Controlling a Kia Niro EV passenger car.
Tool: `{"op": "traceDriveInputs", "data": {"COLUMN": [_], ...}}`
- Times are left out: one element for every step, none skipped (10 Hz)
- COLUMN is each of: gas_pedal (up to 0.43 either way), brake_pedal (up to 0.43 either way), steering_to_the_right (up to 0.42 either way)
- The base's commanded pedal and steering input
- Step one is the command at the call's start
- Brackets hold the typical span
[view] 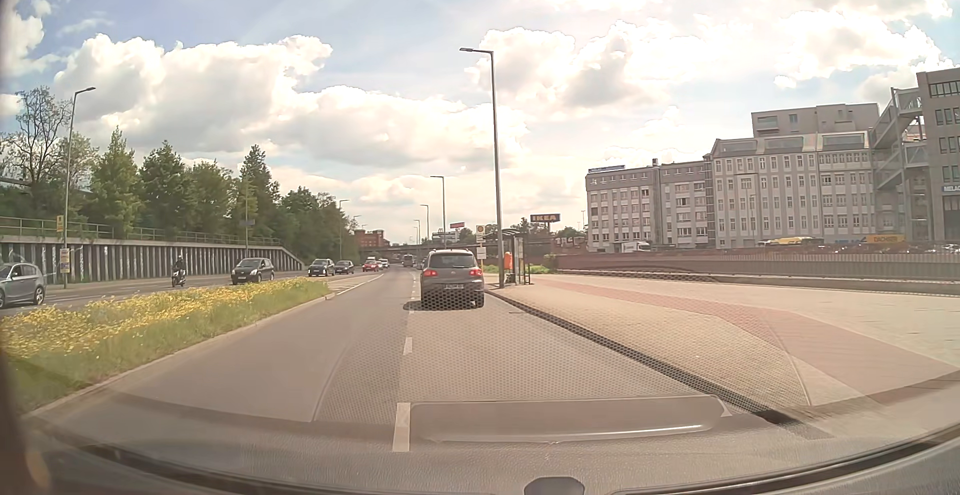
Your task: Follow the waypoints while adhering to traffic rules and regulations
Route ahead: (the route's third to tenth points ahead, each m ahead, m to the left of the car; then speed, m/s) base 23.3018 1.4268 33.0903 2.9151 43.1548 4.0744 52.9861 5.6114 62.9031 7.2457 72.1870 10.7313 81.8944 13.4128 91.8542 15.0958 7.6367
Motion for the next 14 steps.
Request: {"op": "traceDriveInputs", "data": {"gas_pedal": [0.22,0.22,0.228,0.228,0.228,0.228,0.228,0.228,0.228,0.228,0.228,0.228,0.228,0.22], "brake_pedal": [0.018,0.018,0.018,0.018,0.018,0.018,0.018,0.018,0.018,0.018,0.018,0.018,0.018,0.018], "steering_to_the_right": [-0.081,-0.064,-0.051,-0.044,-0.038,-0.026,-0.019,-0.019,-0.02,-0.022,-0.024,-0.024,-0.024,-0.025]}}
